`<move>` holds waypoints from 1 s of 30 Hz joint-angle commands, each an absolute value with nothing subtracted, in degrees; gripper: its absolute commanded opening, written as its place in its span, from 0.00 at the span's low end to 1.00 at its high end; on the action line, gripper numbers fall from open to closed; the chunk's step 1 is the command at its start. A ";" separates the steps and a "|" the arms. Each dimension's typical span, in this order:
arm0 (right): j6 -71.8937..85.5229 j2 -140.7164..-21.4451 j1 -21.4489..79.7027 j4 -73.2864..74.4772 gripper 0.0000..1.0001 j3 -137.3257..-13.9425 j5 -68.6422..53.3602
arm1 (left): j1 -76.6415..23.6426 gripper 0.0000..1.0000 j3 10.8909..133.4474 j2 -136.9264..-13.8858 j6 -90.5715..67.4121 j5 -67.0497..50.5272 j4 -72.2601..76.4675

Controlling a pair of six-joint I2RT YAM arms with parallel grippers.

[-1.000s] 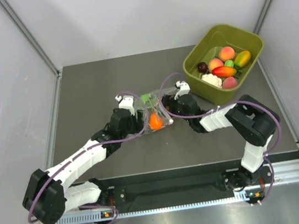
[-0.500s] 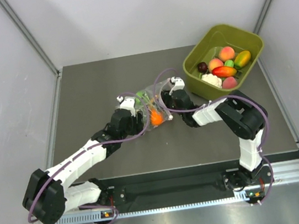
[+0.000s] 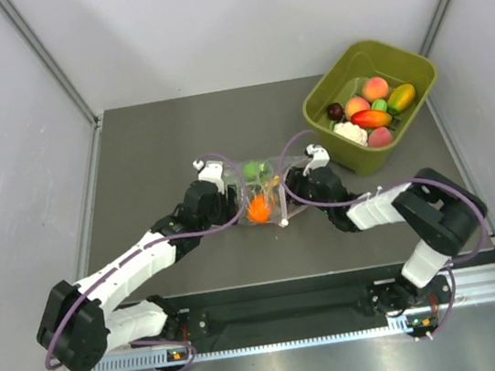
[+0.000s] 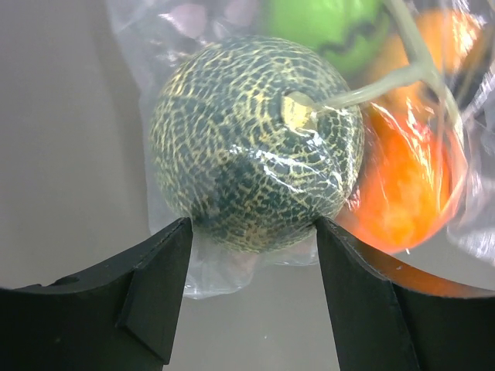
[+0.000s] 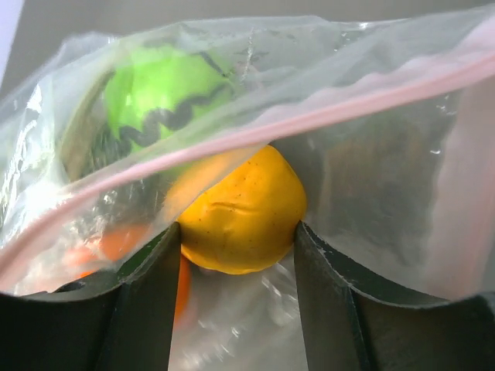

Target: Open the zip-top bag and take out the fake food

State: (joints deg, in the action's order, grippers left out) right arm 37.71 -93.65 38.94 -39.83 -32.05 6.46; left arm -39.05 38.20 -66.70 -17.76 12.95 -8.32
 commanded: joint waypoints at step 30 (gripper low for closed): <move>32.87 -46.33 40.25 -1.24 0.02 -20.74 6.15 | -38.94 0.71 43.59 -66.71 -19.86 19.34 -12.92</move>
